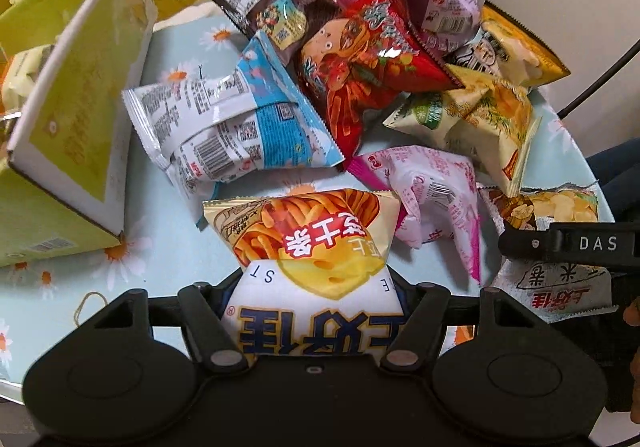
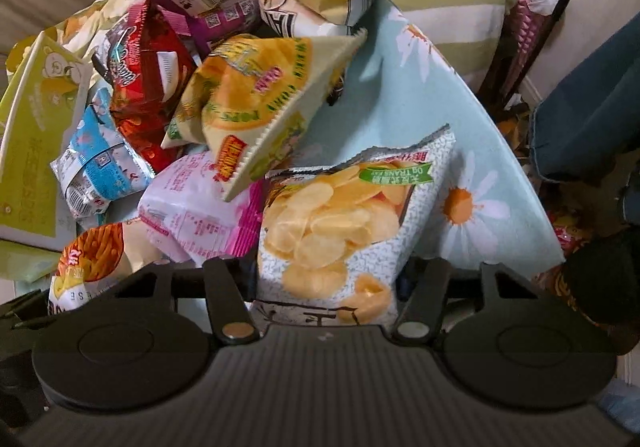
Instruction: Organize snacks
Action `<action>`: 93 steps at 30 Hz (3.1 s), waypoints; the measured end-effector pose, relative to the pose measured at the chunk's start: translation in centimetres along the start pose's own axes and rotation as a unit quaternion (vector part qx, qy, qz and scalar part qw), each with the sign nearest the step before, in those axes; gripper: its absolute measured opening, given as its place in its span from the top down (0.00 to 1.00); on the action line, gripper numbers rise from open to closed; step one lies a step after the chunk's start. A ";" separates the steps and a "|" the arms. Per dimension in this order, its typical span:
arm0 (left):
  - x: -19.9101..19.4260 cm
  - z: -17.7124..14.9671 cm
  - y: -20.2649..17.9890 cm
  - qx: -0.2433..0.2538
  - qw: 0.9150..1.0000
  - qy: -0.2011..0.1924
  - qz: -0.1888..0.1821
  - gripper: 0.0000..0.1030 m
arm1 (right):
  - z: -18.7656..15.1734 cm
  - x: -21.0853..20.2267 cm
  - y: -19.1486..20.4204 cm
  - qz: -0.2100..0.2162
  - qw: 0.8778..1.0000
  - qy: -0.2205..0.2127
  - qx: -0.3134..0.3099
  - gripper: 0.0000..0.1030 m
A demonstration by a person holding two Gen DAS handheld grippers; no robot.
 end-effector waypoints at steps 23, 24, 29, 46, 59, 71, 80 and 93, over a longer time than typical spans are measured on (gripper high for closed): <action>-9.6 3.1 2.1 -0.044 0.990 -0.129 0.044 0.31 | 2.2 -8.8 8.0 0.106 0.984 -0.062 -0.127 0.31; -10.3 3.5 2.5 -0.049 0.988 -0.137 0.050 0.31 | 2.4 -9.1 8.7 0.112 0.982 -0.064 -0.135 0.31; -13.0 5.1 5.5 -0.064 0.980 -0.170 0.077 0.31 | 4.1 -10.4 13.1 0.135 0.970 -0.085 -0.182 0.31; -13.7 9.8 23.9 -0.079 0.971 -0.185 0.126 0.30 | 6.4 -8.3 32.7 0.165 0.950 -0.120 -0.236 0.31; -4.8 10.8 30.0 -0.040 0.989 -0.111 0.088 0.18 | 7.0 0.1 39.4 0.106 0.971 -0.078 -0.198 0.31; -4.8 8.4 30.4 -0.020 0.990 -0.108 0.083 0.00 | 6.0 1.4 40.1 0.086 0.974 -0.071 -0.196 0.30; -6.3 7.7 30.9 -0.053 0.989 -0.112 0.083 0.00 | 6.1 2.6 43.5 0.105 0.962 -0.057 -0.245 0.28; -5.7 6.9 30.9 -0.088 0.987 -0.091 0.097 0.00 | 5.4 5.9 43.5 0.090 0.947 -0.071 -0.300 0.00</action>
Point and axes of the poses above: each gripper's, at about its wrist camera, not at the fingertips, and x roughly the way its jaws point, y to its left, z to its top, the point moved 4 cm from there along x, roughly the way its jaws point, and after that the axes turned 3 degrees about -y, right-handed, at the moved point
